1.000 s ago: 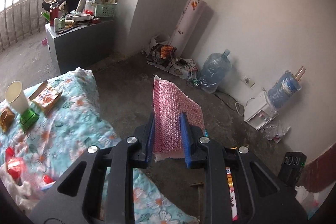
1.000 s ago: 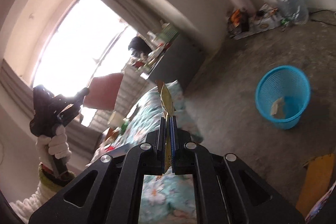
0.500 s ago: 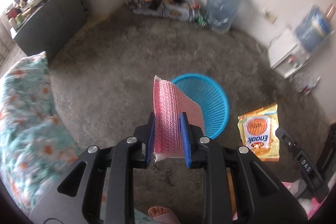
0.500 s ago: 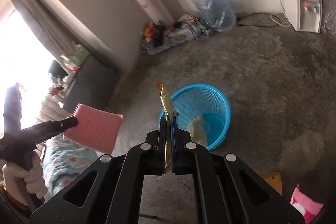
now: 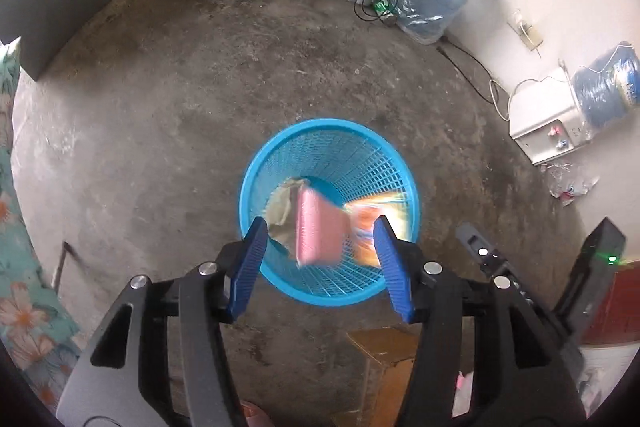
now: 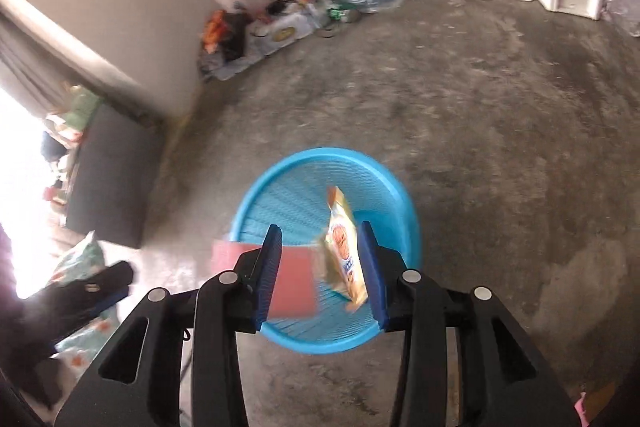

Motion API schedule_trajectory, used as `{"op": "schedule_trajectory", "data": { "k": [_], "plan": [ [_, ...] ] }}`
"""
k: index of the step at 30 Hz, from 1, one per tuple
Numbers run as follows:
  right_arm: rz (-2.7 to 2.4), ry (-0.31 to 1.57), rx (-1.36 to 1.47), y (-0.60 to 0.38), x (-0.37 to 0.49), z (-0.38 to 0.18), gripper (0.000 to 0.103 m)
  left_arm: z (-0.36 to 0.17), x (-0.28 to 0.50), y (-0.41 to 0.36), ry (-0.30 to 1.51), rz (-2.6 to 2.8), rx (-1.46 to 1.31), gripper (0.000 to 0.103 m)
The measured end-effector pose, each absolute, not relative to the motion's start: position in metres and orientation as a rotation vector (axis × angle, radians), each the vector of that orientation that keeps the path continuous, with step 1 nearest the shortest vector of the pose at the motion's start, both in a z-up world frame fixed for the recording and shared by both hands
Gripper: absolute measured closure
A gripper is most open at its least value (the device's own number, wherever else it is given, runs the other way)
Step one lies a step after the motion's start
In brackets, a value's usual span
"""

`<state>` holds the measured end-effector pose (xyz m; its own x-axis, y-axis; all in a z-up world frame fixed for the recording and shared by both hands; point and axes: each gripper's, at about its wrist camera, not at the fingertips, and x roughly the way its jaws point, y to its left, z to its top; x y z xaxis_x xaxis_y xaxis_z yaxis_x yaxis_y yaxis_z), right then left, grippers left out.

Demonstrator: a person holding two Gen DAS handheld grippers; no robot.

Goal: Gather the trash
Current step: 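Carry the pad and packet over the blue wastebasket and open both tools, then move both open tools back to the trash pile on the bed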

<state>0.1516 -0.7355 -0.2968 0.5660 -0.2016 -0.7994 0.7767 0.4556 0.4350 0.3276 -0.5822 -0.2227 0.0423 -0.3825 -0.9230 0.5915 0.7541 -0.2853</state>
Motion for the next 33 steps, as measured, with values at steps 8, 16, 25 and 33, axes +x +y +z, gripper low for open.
{"op": "schedule_trajectory", "data": {
  "k": [8,16,25,33],
  "plan": [
    [-0.67,0.689,0.844,-0.708,0.125,-0.269,0.064,-0.151,0.314,-0.558,1.245,-0.883,0.191,0.051],
    [-0.53,0.496,0.593,-0.618,0.109,-0.144,0.036,0.016,0.286,-0.415,0.972,-1.038,0.181,0.042],
    [-0.092,0.49,0.423,-0.475,0.133,-0.038,0.033,0.134,0.252,-0.126,0.694,-0.77,-0.044,0.029],
    [0.365,0.654,0.423,-0.332,0.193,-0.011,0.033,0.126,0.215,0.068,0.621,-0.514,-0.257,0.027]
  ]
}}
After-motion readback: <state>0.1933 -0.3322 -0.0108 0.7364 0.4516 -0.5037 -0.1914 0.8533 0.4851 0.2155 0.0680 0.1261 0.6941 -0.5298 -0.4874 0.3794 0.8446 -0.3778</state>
